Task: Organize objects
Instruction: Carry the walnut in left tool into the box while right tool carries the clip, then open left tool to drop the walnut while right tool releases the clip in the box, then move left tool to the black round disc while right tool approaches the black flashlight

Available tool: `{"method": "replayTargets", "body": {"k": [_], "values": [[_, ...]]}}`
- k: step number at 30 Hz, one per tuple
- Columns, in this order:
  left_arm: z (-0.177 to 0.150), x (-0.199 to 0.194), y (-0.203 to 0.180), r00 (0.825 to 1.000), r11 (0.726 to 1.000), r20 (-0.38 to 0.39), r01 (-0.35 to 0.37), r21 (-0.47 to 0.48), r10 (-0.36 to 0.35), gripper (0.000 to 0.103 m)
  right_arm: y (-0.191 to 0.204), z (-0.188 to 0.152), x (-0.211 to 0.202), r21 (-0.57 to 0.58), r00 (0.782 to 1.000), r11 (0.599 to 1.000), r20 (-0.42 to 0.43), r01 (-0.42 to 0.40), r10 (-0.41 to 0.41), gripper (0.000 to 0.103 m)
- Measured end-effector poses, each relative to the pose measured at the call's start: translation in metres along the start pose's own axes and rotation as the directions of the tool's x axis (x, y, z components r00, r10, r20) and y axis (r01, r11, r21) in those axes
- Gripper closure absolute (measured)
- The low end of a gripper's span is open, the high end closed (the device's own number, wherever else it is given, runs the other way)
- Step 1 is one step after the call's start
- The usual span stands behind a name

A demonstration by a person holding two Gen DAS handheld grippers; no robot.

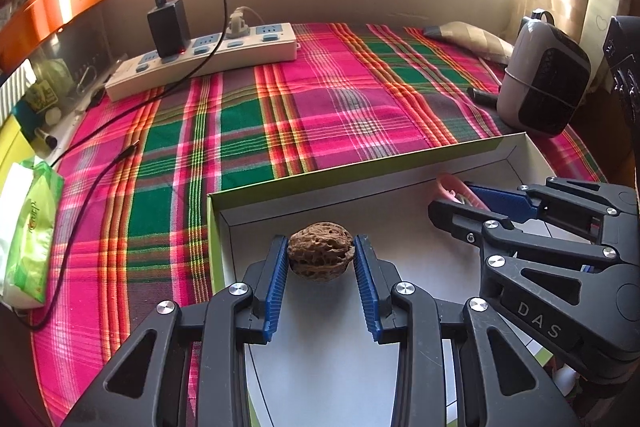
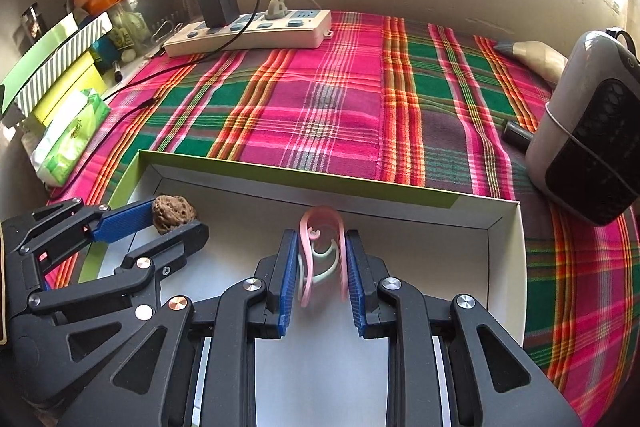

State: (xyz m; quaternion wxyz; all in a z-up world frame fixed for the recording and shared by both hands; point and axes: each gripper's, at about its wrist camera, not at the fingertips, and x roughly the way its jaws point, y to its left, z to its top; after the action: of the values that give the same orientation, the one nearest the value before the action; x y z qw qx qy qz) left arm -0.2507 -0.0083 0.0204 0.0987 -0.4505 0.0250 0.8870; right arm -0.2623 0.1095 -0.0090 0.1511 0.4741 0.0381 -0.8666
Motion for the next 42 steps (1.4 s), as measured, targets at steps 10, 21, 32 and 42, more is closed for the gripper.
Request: {"method": "replayTargets", "body": {"k": [10,21,32,42], "values": [[0.000,0.001,-0.001,1.000,1.000,0.001,-0.007,0.009,0.006,0.071,0.001,0.000,0.001,0.005,1.000,1.000,0.002,0.009,-0.009,0.078],[-0.003,-0.003,-0.001,1.000,1.000,0.002,0.001,0.009,-0.001,0.067,-0.002,-0.003,-0.004,0.017,1.000,1.000,0.010,0.015,-0.015,0.067],[-0.018,-0.041,0.006,0.998,0.999,0.062,-0.006,-0.040,0.009,0.063,-0.004,-0.018,-0.033,0.053,0.998,0.999,0.057,-0.001,-0.002,0.066],[-0.047,-0.080,0.007,0.993,0.997,0.113,-0.013,-0.073,0.021,0.063,0.003,-0.049,-0.072,0.060,0.993,0.998,0.119,-0.018,0.011,0.066]]}}
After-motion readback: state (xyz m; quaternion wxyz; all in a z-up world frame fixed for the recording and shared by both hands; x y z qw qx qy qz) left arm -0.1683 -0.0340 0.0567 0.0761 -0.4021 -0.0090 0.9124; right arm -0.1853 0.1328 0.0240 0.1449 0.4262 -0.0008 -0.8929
